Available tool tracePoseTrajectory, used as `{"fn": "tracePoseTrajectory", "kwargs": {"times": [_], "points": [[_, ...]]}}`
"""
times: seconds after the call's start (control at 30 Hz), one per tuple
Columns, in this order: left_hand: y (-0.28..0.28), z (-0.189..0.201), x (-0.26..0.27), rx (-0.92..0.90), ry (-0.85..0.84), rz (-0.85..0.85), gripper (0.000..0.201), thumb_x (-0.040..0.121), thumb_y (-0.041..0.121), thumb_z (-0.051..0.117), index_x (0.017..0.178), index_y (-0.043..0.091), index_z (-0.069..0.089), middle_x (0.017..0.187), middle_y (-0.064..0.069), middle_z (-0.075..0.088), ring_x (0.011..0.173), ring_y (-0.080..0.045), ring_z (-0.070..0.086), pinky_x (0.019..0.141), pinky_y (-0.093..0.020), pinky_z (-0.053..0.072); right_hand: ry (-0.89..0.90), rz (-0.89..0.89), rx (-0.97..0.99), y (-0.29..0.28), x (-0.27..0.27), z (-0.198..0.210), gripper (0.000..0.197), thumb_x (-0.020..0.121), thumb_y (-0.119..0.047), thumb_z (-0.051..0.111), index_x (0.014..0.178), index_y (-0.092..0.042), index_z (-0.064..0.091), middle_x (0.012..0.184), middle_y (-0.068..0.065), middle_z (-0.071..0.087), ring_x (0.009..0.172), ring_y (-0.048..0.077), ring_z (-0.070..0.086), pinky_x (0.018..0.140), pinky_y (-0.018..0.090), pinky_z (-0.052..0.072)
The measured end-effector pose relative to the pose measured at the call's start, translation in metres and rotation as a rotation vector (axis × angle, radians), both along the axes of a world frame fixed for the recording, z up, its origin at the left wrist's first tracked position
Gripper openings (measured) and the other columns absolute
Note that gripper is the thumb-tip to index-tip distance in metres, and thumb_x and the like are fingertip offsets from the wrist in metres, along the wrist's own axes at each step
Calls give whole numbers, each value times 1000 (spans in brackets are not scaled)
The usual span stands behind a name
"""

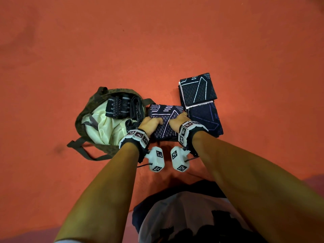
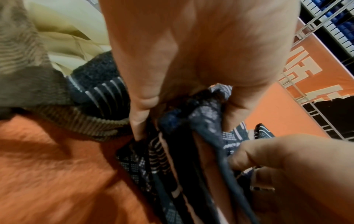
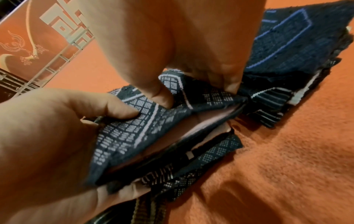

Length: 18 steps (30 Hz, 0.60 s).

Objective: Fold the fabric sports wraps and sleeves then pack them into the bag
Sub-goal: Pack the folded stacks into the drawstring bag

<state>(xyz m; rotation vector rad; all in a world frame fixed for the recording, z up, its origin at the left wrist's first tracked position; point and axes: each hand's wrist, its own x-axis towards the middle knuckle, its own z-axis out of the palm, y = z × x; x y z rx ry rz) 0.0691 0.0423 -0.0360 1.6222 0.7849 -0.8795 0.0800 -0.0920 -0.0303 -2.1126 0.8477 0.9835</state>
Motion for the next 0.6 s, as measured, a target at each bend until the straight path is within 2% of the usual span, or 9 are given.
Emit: {"fn": "tracePoseTrajectory", "kwargs": {"times": [0.07,0.17,0.23,0.3,0.37,0.43,0.53,0.6], "points": [[1,-2,2,-13,21,10,67,56,37,71,117,9,63,106,-10,72,94,-26,70,72,-34,56,-1,-10,-5,0,2,-2,71,92,-26,61,148,-4,25,129,19,59,103,31,62,80,30,43],[0,-7,4,-59,45,50,79,48,39,77,119,8,62,106,-12,74,90,-30,73,76,-47,61,-2,-35,-5,-1,8,0,65,95,-25,57,147,-2,27,131,19,57,109,32,61,77,29,40],[-4,6,6,-118,33,80,73,52,31,76,119,5,63,106,-15,74,88,-30,73,71,-41,61,-4,-38,3,-3,10,5,61,97,-25,53,147,-1,28,132,20,57,110,32,61,76,29,40],[-6,14,9,-166,6,104,75,54,31,77,123,6,61,111,-17,72,91,-30,73,68,-38,60,-21,-44,3,-3,11,7,55,101,-26,47,146,1,30,135,22,54,116,35,59,82,32,42],[-8,11,11,-187,-30,130,83,52,39,79,126,7,58,116,-18,70,95,-32,72,73,-42,61,-40,-37,-20,-3,10,13,51,103,-27,41,144,3,33,141,25,50,124,39,53,94,36,42],[-10,16,11,-204,-61,126,85,50,43,78,124,6,60,113,-18,71,98,-35,72,85,-50,59,-69,-26,-25,-5,8,19,47,105,-25,37,142,4,38,143,26,48,128,39,51,100,37,40],[-15,39,7,-244,-130,76,63,62,38,72,113,1,68,106,-20,73,103,-41,68,96,-53,54,-100,1,20,-7,2,27,42,106,-17,31,142,2,43,145,26,44,131,38,48,105,36,38],[-13,45,3,-258,-156,80,61,67,39,71,115,1,68,107,-21,73,105,-42,68,98,-54,53,-124,-39,35,-7,-3,32,45,106,-21,34,144,2,38,144,26,45,130,38,48,101,36,39]]}}
